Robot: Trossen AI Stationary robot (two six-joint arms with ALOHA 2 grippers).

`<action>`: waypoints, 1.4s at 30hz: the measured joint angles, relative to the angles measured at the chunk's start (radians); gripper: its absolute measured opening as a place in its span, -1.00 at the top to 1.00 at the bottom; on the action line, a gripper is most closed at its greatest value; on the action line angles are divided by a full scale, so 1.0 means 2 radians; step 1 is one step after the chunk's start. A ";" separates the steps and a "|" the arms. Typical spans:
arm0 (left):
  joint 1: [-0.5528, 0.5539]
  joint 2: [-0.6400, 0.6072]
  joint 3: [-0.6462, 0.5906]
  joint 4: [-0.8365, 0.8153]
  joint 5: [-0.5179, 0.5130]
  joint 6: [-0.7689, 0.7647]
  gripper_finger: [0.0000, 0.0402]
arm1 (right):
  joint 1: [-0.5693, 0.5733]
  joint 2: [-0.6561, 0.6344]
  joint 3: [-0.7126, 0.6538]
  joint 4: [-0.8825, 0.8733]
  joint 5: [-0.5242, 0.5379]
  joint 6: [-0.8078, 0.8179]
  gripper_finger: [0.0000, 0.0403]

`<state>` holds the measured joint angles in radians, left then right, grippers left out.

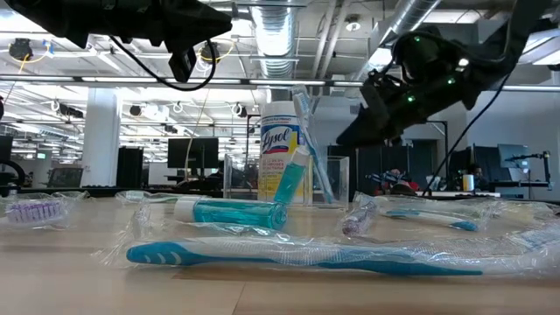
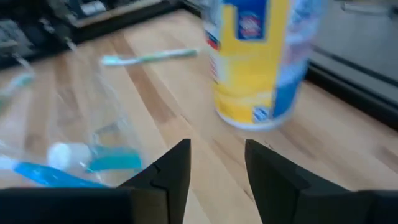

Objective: Pick & Place toothbrushing station
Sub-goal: Put the top orange toothbrush into the transparent organizer

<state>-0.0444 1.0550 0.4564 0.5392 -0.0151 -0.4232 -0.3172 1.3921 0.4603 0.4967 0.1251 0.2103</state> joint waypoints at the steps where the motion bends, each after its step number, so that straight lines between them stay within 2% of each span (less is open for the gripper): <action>1: 0.000 0.000 0.000 0.000 0.000 0.000 0.87 | -0.002 -0.010 0.000 -0.020 0.001 0.002 0.31; 8: 0.000 0.000 0.000 0.000 0.000 0.000 0.87 | -0.021 -0.051 0.000 -0.139 0.002 0.030 0.33; 15: 0.000 0.000 0.000 0.000 0.000 0.000 0.87 | -0.043 -0.058 0.000 -0.217 0.002 0.049 0.29; 31: 0.000 0.000 0.000 0.000 0.000 0.000 0.87 | -0.080 -0.044 0.000 -0.257 0.002 0.052 0.20; 42: 0.000 0.000 0.000 0.000 0.000 0.000 0.87 | -0.082 0.025 0.019 -0.245 0.002 0.038 0.21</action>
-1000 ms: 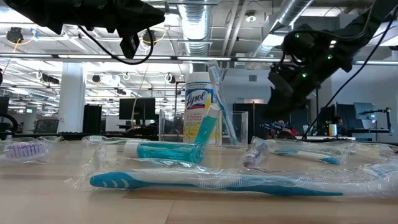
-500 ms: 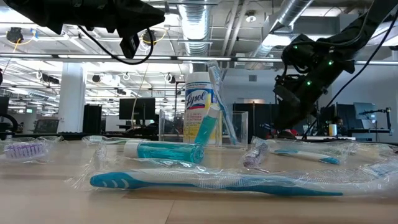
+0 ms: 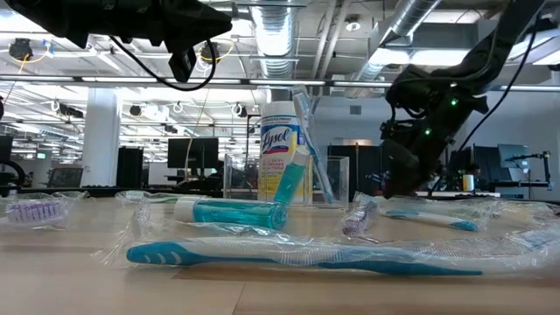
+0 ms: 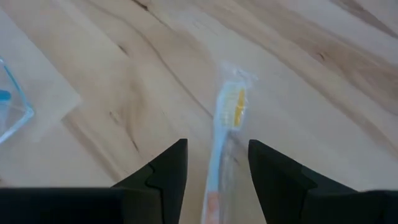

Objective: Pick & Place toothbrushing station
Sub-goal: Put the top orange toothbrush into the transparent organizer

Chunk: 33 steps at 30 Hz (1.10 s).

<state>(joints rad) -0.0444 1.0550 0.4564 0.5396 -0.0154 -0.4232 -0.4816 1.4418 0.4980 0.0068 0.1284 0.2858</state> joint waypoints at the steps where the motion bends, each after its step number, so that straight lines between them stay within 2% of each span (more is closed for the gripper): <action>1: 0.000 0.000 0.000 0.000 0.000 0.000 0.87 | 0.000 0.007 0.005 0.001 0.000 -0.002 0.21; 11: 0.000 0.000 0.000 0.000 0.000 0.000 0.87 | 0.000 0.056 0.032 -0.012 0.001 -0.017 0.29; 23: 0.000 0.000 0.000 0.000 0.000 0.000 0.87 | 0.000 0.054 0.063 -0.085 0.000 -0.030 0.43; 33: 0.000 0.000 0.000 0.000 0.000 0.000 0.87 | 0.000 0.054 0.068 -0.095 -0.002 -0.032 0.49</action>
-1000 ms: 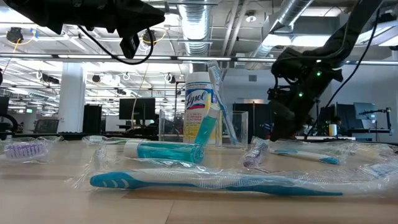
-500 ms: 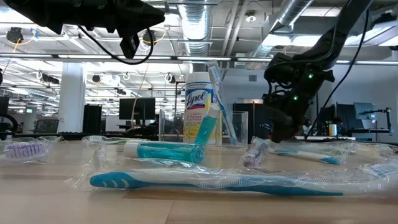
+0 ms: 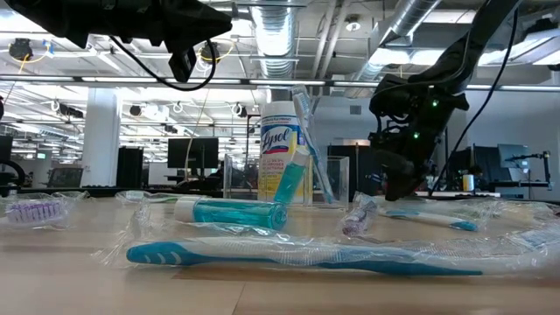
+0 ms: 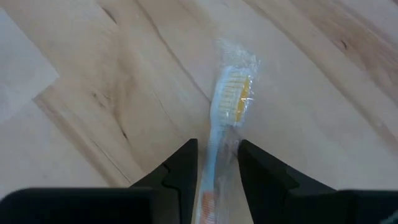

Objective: Pick & Place toothbrushing station
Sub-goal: Put the top orange toothbrush into the transparent organizer

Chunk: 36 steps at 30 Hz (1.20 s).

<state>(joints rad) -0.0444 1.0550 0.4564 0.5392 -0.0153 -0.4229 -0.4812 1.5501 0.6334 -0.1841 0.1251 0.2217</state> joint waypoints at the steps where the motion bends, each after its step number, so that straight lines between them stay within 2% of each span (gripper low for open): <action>1: 0.000 0.000 0.000 0.000 0.000 0.000 0.87 | 0.000 0.000 0.000 0.000 0.000 -0.001 0.51; 12: 0.000 0.000 0.000 0.000 0.000 0.000 0.87 | 0.000 0.000 0.002 0.000 -0.001 -0.006 0.96; 21: 0.000 0.000 0.000 0.000 0.000 0.000 0.87 | 0.002 0.000 0.036 0.003 -0.016 -0.012 0.99; 26: 0.000 0.000 0.000 0.000 0.000 0.000 0.87 | 0.009 -0.001 0.058 0.018 -0.049 -0.023 1.00; 30: 0.000 0.000 0.000 0.000 0.000 0.000 0.87 | 0.024 -0.023 0.067 0.035 -0.063 -0.031 1.00; 36: 0.000 0.000 0.000 0.000 -0.001 0.000 0.87 | 0.043 -0.090 0.069 0.034 -0.063 -0.034 1.00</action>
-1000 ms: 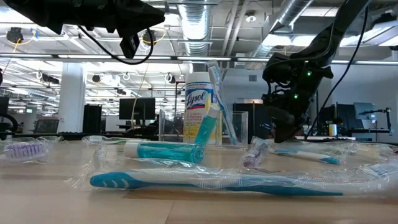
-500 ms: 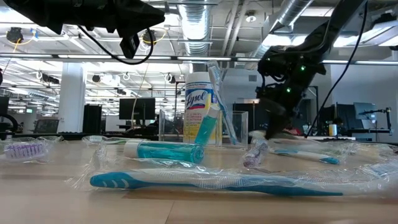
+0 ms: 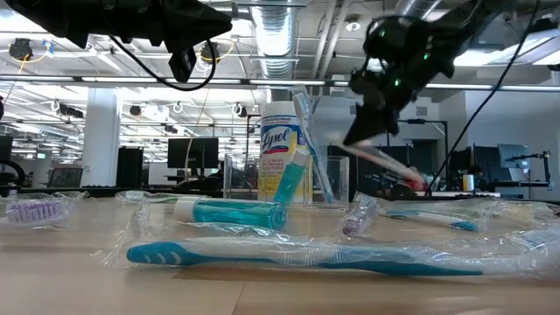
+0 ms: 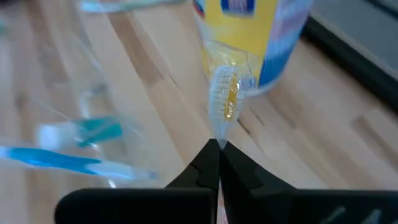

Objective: Pick & Place toothbrushing station
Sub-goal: Put the top orange toothbrush into the transparent organizer

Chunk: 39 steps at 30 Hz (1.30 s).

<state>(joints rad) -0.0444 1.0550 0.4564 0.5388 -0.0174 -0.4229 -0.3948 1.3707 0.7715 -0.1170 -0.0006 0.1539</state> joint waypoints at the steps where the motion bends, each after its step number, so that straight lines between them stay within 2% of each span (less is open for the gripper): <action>1: 0.000 0.000 0.000 0.000 -0.002 0.000 0.87 | 0.005 -0.012 0.000 -0.001 0.000 0.000 1.00; 10: 0.000 0.000 0.000 0.000 -0.021 0.004 0.87 | 0.055 -0.075 0.000 0.084 0.000 -0.014 1.00; 22: 0.000 0.013 0.001 0.016 -0.093 0.068 0.87 | 0.107 -0.077 0.000 0.181 0.000 -0.017 1.00; 26: 0.000 0.044 0.001 0.079 -0.097 0.100 0.87 | 0.120 -0.077 0.000 0.205 0.000 -0.018 1.00; 33: 0.000 0.138 0.001 0.223 -0.097 0.159 0.87 | 0.139 -0.076 0.000 0.224 0.000 -0.025 1.00; 39: 0.008 0.198 0.011 0.312 -0.099 0.169 0.87 | 0.152 -0.076 0.000 0.239 0.000 -0.032 1.00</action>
<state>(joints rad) -0.0286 1.4502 0.4779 1.1623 -0.2145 -0.0842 -0.0901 1.2179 0.7712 0.3602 -0.0006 0.0892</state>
